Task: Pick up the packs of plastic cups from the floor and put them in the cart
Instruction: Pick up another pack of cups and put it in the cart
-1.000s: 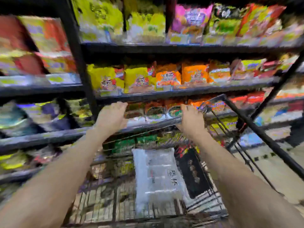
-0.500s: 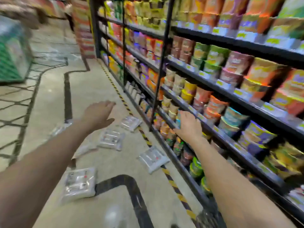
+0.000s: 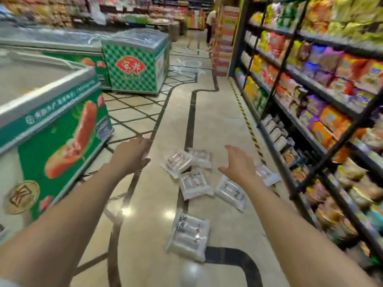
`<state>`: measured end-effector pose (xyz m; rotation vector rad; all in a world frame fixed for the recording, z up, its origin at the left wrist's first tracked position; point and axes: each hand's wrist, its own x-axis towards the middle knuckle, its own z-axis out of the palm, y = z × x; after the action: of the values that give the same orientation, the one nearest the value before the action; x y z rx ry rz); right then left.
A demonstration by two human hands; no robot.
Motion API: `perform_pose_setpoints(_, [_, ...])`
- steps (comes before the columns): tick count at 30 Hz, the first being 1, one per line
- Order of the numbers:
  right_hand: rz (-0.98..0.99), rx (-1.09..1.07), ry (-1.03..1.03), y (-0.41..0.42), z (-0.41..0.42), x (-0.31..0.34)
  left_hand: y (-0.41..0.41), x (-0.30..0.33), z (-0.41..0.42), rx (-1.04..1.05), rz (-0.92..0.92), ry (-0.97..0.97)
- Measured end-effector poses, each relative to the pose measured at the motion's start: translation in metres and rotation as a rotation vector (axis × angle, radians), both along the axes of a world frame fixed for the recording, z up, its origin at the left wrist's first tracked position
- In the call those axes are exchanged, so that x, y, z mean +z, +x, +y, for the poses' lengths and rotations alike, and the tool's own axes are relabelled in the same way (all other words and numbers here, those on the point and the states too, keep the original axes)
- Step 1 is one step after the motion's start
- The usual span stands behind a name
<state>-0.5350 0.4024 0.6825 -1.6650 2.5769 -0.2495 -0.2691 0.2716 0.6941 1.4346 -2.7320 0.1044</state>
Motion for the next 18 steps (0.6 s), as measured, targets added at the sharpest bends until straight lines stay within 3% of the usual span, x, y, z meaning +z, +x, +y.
perform_pose_setpoints(6, [-0.022, 0.020, 0.054, 0.005, -0.133, -0.024, 0.004, -0.039, -0.124, 0.039, 0.051, 0.078])
perform_pose_setpoints(12, [-0.041, -0.015, 0.071, -0.014, -0.293, -0.057, -0.014, -0.062, -0.294, -0.022, -0.050, 0.081])
perform_pose_setpoints(18, [-0.168, -0.213, 0.053, -0.055, -0.439, -0.060, -0.072, -0.052, -0.482, -0.130, -0.125, 0.146])
